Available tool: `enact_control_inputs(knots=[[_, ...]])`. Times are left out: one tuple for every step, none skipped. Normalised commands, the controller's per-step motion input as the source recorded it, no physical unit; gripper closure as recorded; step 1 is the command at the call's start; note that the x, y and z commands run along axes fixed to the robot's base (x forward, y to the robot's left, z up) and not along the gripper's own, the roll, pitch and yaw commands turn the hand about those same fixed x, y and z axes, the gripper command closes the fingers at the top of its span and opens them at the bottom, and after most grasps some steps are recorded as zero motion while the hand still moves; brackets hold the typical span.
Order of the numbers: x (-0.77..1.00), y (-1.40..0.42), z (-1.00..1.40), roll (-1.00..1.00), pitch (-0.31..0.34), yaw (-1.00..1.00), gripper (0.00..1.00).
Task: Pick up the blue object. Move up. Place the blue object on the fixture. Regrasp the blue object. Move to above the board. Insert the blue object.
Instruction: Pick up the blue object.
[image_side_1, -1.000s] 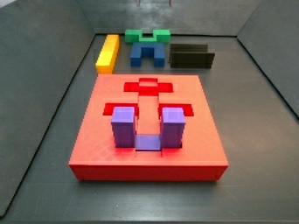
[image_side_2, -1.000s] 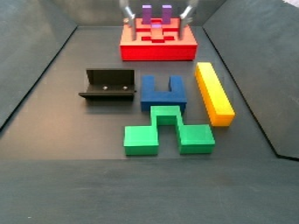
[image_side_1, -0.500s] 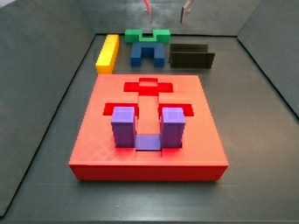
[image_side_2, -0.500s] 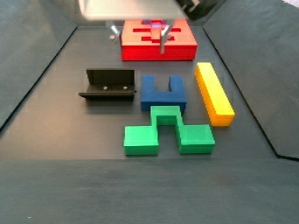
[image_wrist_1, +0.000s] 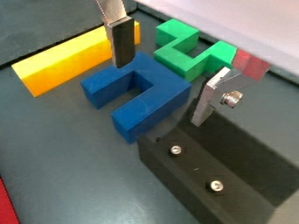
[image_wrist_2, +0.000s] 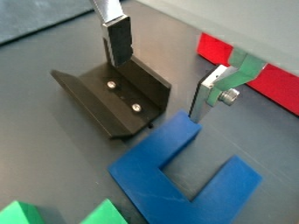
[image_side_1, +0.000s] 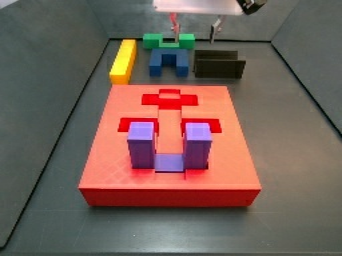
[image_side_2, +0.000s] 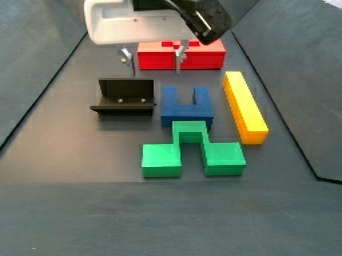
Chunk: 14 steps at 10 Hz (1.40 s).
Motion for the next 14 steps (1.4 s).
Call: enact_control_inputs(knots=[[-0.05,-0.06,-0.33,0.00,0.011,-0.01,0.00],[-0.09,0.00,-0.29,-0.04,0.000,-0.03,0.00],[0.15,-0.01,-0.18,0.00,0.007,-0.18,0.00],[0.19,-0.01,-0.19,0.03,0.024,-0.26,0.00],[0.27,-0.06,-0.20,0.06,0.043,-0.38,0.00],[0.34,-0.03,-0.17,0.02,0.050,-0.40,0.00],[0.15,0.00,-0.07,0.00,0.043,-0.19,0.00],[0.00,0.00,-0.06,0.00,0.007,0.00,0.00],[-0.06,0.00,-0.12,0.00,0.000,0.06,0.00],[-0.11,-0.01,-0.11,0.00,0.000,0.09,0.00],[-0.12,-0.07,-0.08,0.00,-0.003,0.09,0.00],[-0.05,-0.06,-0.07,0.00,0.000,0.09,0.00],[-0.01,-0.07,-0.09,0.00,0.000,0.07,0.00],[-0.12,-0.02,-0.10,0.00,0.000,0.02,0.00]])
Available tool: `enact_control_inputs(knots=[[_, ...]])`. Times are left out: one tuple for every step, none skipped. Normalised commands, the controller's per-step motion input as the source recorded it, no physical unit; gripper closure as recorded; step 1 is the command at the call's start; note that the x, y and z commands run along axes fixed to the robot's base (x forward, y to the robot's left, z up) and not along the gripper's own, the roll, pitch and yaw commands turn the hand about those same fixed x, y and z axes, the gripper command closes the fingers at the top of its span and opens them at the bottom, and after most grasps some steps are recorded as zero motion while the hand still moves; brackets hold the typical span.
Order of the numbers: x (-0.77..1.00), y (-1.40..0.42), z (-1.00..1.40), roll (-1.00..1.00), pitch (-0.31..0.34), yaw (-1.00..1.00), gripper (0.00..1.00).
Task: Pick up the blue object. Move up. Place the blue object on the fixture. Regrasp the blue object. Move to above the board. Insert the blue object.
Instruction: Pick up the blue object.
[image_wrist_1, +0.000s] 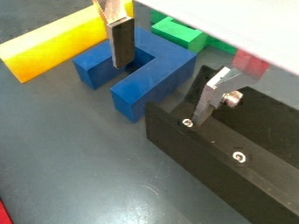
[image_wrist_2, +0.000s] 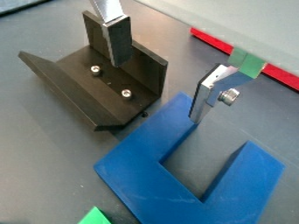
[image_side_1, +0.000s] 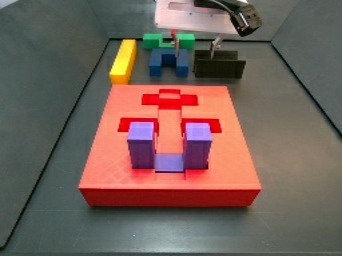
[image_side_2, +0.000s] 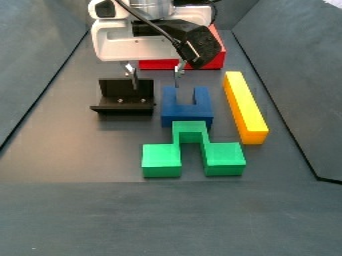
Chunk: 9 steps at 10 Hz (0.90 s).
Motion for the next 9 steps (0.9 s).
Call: enact_control_inputs(knots=[[-0.24,0.00,-0.09,0.00,0.000,0.00,0.00],[-0.22,0.01,-0.08,0.00,0.000,0.00,0.00],[-0.20,0.03,-0.06,-0.01,0.000,0.00,0.00],[-0.17,0.01,-0.06,-0.02,0.000,0.00,0.00],[-0.09,0.00,-0.08,-0.01,0.000,0.00,0.00],[-0.06,0.00,-0.11,0.00,0.000,0.00,0.00],[-0.03,0.00,-0.11,0.00,0.000,0.00,0.00],[-0.03,0.00,-0.12,0.00,0.000,0.00,0.00],[-0.03,0.00,-0.13,0.00,0.000,0.00,0.00]])
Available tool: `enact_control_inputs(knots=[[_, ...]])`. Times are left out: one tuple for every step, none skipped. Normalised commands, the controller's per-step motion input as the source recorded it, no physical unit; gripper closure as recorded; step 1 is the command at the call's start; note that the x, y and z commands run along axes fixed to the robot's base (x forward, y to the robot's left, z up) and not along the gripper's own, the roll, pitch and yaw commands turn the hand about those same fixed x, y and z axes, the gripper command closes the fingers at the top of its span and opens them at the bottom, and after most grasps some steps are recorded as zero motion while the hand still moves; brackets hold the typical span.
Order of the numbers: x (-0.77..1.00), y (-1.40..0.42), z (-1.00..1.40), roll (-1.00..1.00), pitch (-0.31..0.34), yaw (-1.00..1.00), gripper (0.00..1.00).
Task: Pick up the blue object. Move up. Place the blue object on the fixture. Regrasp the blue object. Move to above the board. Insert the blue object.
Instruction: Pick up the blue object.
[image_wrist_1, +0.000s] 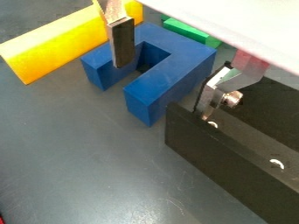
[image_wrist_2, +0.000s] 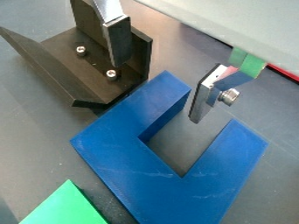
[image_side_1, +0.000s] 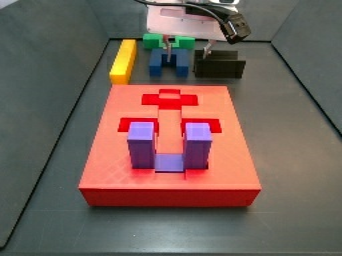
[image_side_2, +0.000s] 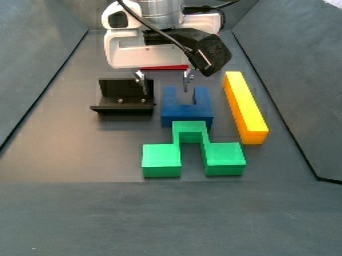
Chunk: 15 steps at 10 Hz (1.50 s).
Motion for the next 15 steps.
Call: enact_control_inputs(knots=[[-0.01,0.00,-0.13,0.00,0.000,0.00,0.00],[0.00,0.00,-0.07,0.00,0.001,0.00,0.00],[0.00,0.00,-0.08,0.00,0.000,0.00,0.00],[-0.06,0.00,-0.11,0.00,0.000,-0.01,0.00],[-0.09,0.00,-0.19,-0.02,0.000,0.00,0.00],[-0.07,0.00,-0.26,-0.04,0.000,0.00,0.00],[-0.09,0.00,-0.23,-0.04,0.000,0.00,0.00],[0.00,0.01,-0.05,-0.01,0.000,0.00,0.00],[-0.02,0.00,0.00,0.00,0.000,0.00,0.00],[-0.08,0.00,0.00,0.00,0.000,0.00,0.00],[-0.11,0.00,0.00,0.00,0.000,0.00,0.00],[-0.15,0.00,0.00,0.01,0.000,0.00,0.00],[-0.11,0.00,0.00,0.01,0.000,0.00,0.00],[-0.09,0.00,0.00,0.04,0.000,0.00,0.00],[-0.08,-0.05,0.00,0.07,0.000,0.00,0.00]])
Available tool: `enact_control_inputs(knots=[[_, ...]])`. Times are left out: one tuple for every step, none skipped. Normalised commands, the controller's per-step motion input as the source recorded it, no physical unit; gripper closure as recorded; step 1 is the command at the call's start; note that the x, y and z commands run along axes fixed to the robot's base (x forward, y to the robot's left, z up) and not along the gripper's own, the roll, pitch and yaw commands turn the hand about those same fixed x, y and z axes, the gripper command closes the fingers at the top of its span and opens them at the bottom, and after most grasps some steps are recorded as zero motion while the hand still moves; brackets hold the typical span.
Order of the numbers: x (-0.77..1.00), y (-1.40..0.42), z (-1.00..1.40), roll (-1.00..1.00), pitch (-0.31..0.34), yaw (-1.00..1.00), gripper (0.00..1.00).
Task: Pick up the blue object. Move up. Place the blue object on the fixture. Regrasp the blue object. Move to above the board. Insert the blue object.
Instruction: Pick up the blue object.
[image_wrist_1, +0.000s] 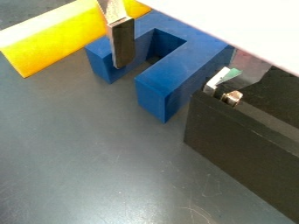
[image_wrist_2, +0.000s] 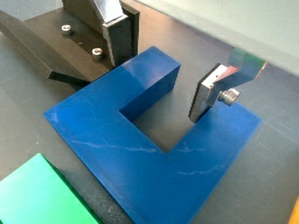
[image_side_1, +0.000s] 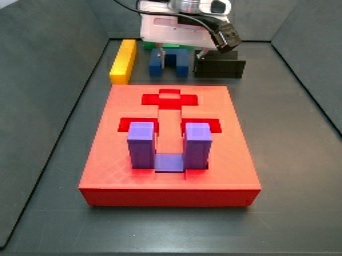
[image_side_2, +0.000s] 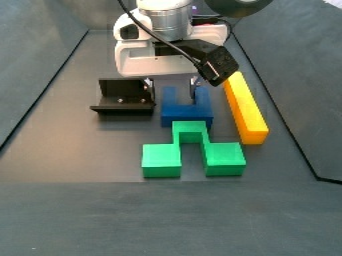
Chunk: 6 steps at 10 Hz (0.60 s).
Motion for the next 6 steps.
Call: enact_control_inputs(knots=[[-0.07,-0.12,0.00,0.14,0.000,0.00,0.00],[-0.03,-0.03,0.00,0.06,0.000,-0.03,0.00],[-0.02,0.00,0.00,0.03,0.000,-0.03,0.00],[0.00,0.00,0.00,0.00,0.000,-0.02,0.00],[0.00,0.00,0.00,0.01,0.000,0.00,0.00],[0.00,0.00,0.00,0.00,0.000,0.00,0.00]])
